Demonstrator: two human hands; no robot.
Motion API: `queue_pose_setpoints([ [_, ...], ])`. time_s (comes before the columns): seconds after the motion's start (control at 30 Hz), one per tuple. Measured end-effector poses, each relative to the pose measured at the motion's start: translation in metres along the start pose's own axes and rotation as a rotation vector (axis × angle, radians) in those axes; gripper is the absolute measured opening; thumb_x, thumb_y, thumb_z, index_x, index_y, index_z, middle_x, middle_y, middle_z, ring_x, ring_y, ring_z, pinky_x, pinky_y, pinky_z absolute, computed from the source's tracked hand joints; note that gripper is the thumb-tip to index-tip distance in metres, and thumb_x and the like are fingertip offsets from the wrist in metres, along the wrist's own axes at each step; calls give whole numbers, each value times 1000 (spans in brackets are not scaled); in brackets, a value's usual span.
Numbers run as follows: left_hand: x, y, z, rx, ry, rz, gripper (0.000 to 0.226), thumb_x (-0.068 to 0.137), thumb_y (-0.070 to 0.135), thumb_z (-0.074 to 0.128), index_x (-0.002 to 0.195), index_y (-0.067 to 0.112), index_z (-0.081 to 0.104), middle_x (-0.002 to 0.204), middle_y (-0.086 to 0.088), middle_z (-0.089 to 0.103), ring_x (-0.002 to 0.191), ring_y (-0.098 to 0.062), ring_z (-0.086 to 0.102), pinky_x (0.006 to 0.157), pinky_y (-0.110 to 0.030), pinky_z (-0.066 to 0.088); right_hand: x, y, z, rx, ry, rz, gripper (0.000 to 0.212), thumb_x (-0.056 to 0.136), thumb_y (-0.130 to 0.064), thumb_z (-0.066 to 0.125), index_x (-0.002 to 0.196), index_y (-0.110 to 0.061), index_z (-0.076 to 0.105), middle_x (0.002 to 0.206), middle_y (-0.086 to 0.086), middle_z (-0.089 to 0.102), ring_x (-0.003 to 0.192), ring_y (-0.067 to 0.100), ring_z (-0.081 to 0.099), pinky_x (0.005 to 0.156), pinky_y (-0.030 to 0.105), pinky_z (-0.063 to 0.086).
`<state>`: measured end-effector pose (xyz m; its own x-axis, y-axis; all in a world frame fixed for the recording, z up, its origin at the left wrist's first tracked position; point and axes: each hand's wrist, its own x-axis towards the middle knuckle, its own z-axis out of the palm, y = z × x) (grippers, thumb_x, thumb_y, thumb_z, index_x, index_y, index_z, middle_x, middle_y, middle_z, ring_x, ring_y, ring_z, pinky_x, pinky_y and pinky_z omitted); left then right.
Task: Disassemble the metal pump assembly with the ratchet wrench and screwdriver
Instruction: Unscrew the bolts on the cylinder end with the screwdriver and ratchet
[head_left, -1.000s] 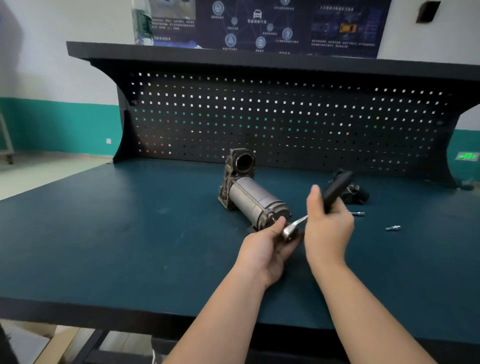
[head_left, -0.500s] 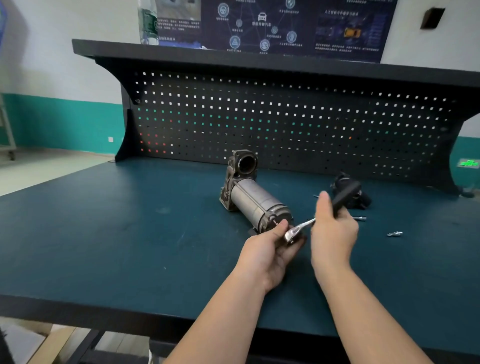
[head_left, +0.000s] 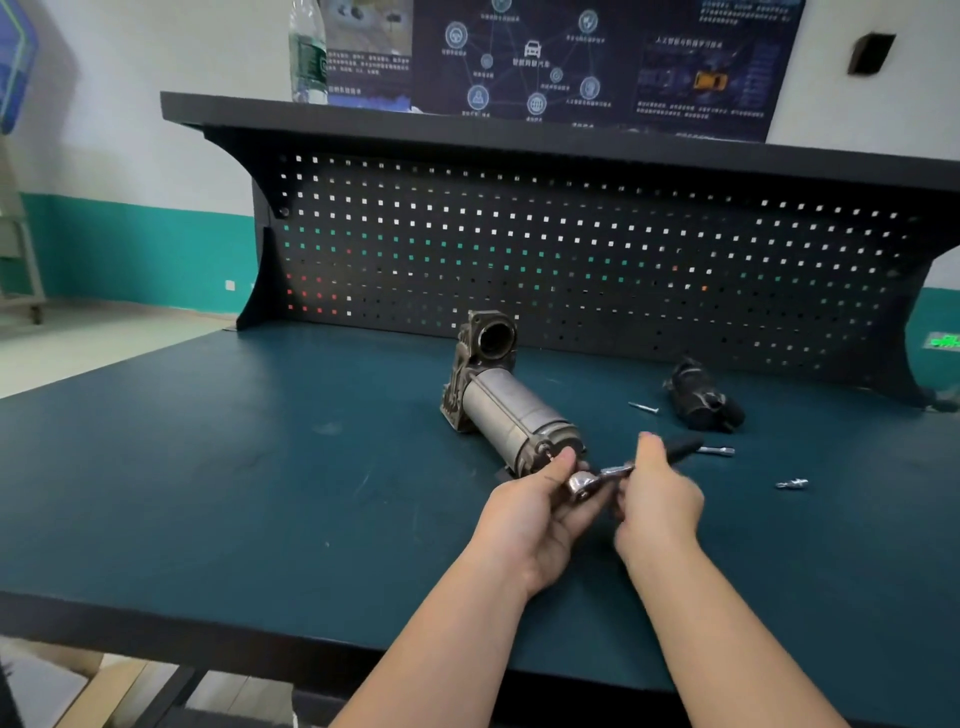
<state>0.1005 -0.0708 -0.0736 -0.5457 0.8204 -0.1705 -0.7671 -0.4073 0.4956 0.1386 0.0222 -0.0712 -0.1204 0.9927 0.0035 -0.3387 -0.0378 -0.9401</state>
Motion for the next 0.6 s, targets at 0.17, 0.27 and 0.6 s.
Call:
queue_pose_setpoints([
  [0.17,-3,2,-3,83,-20,4,14,79,6,66,85,-7,67,77,-16,70,64,-20,70,51,-26,56,-28,2,-4,-290,-106,-1244,35,81,-34,62,55,-14,49,49,-11,37,53,9,36,51,14,25],
  [0.27,-4,3,-2,84,-7,13,11,80,5,66,84,-5,66,72,-14,70,58,-19,69,48,-25,55,-24,2,2,-251,-106,-1123,35,81,-38,61,55,-18,50,48,-12,38,53,8,38,50,10,27],
  [0.6,0,1,-3,150,13,22,10,85,4,62,84,-6,63,71,-13,67,58,-18,67,50,-24,56,-25,2,-3,-239,-120,-1122,34,82,-36,61,58,-14,53,50,-9,42,53,10,41,52,13,31],
])
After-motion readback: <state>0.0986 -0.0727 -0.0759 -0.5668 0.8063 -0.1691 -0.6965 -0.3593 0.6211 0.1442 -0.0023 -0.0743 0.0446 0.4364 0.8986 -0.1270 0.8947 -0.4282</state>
